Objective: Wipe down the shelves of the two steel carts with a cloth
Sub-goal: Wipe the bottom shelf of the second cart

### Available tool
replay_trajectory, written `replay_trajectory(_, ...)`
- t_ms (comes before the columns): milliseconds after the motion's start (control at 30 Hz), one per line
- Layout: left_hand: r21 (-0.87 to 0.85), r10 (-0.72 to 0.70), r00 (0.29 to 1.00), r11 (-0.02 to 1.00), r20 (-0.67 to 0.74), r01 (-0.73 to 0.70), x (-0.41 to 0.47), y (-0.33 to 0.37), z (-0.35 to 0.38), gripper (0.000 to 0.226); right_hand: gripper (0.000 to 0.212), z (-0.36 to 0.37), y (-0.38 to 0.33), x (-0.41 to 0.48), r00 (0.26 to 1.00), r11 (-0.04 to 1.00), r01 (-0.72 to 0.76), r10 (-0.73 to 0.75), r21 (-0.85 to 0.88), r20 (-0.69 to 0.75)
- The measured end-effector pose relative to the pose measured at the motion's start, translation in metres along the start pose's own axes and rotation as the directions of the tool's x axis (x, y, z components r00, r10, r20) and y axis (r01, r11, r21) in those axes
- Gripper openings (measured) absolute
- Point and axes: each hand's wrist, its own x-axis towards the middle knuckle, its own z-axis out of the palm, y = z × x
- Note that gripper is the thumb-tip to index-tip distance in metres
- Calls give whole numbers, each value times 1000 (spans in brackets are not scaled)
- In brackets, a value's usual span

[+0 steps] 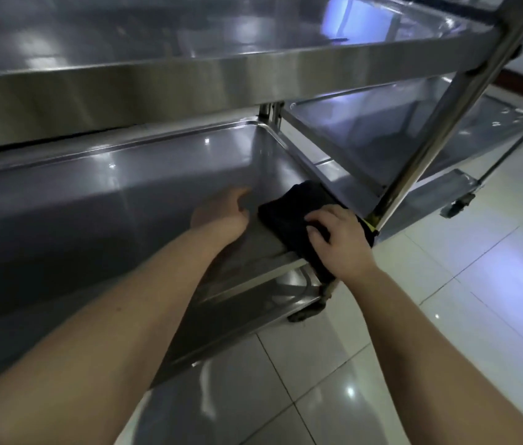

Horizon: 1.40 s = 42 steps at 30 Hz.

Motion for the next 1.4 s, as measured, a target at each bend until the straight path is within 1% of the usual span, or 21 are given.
replay_trajectory(33, 76, 3, 1000, 997, 4, -3, 6, -10, -6, 42, 36, -4, 5, 12, 994, 998, 23, -17, -58, 106)
replay_trajectory(67, 192, 26, 1000, 981, -13, -23, 10, -24, -13, 42, 47, -5, 12, 22, 973, 991, 65, -37, -115, 229)
replay_trajectory(133, 397, 48, 998, 918, -47, -26, 17, -62, -32, 49, 63, -1, 20, 38, 895, 965, 163, -58, -204, 442)
replay_trajectory(200, 486, -2, 997, 873, -76, 39, 18, -105, -48, 55, 67, 14, 23, 43, 855, 937, 211, -40, -277, 517)
replay_trajectory(267, 548, -46, 997, 834, -57, 69, 13, -135, -52, 54, 65, 28, 21, 46, 868, 920, 182, 16, -347, 497)
replay_trajectory(300, 546, -66, 998, 835, -24, 69, 9, -141, -49, 53, 63, 34, 19, 47, 876, 920, 151, 45, -362, 480)
replay_trajectory(400, 470, -70, 997, 881, 14, 55, 5, -146, -39, 50, 61, 44, 8, 51, 867, 926, 67, 130, -372, 480)
replay_trajectory(533, 442, -77, 997, 895, 31, 55, 5, -150, -43, 51, 61, 68, -34, 64, 863, 909, -45, 244, -414, 442)
replay_trajectory(600, 422, -69, 997, 905, 34, 48, 5, -150, -44, 51, 61, 97, -81, 65, 873, 915, -25, 217, -403, 437)
replay_trajectory(667, 374, -70, 997, 926, 29, 54, 3, -151, -46, 50, 60, 130, -134, 52, 886, 936, 80, 92, -344, 455)
replay_trajectory(733, 328, -80, 996, 942, 34, 65, 3, -153, -49, 54, 59, 149, -165, 39, 886, 947, 166, -22, -274, 464)
replay_trajectory(767, 320, -81, 996, 945, 38, 64, 2, -153, -50, 55, 59, 150, -165, 39, 889, 950, 176, -40, -260, 456)
replay_trajectory(833, 338, -58, 998, 940, 34, 43, 1, -152, -49, 52, 57, 137, -142, 49, 901, 951, 144, -12, -272, 434)
replay_trajectory(933, 345, -39, 999, 938, 24, 28, 0, -153, -49, 48, 57, 104, -83, 69, 903, 936, -10, 160, -352, 400)
replay_trajectory(1000, 356, -34, 999, 934, 17, 26, 1, -156, -49, 48, 57, 84, -48, 77, 881, 911, -148, 298, -386, 366)
replay_trajectory(1067, 373, -29, 999, 928, 14, 22, 3, -160, -47, 48, 58, 73, -30, 77, 854, 874, -243, 398, -420, 335)
replay_trajectory(1133, 380, -26, 1000, 925, 0, 24, 5, -160, -43, 48, 60, 73, -34, 73, 843, 851, -295, 446, -435, 301)
replay_trajectory(1167, 381, -25, 1000, 924, -7, 25, 5, -160, -42, 48, 61, 78, -45, 70, 846, 850, -299, 446, -433, 291)
replay_trajectory(1233, 376, -27, 1000, 926, -6, 27, 5, -160, -42, 48, 61, 94, -80, 60, 871, 873, -233, 384, -429, 308)
replay_trajectory(1333, 365, -47, 999, 930, 15, 38, 4, -160, -43, 48, 62, 125, -142, 24, 917, 929, -25, 169, -369, 362)
replay_trajectory(1400, 312, -47, 998, 949, 30, 35, 0, -156, -46, 47, 62, 134, -162, 4, 914, 947, 93, 41, -308, 403)
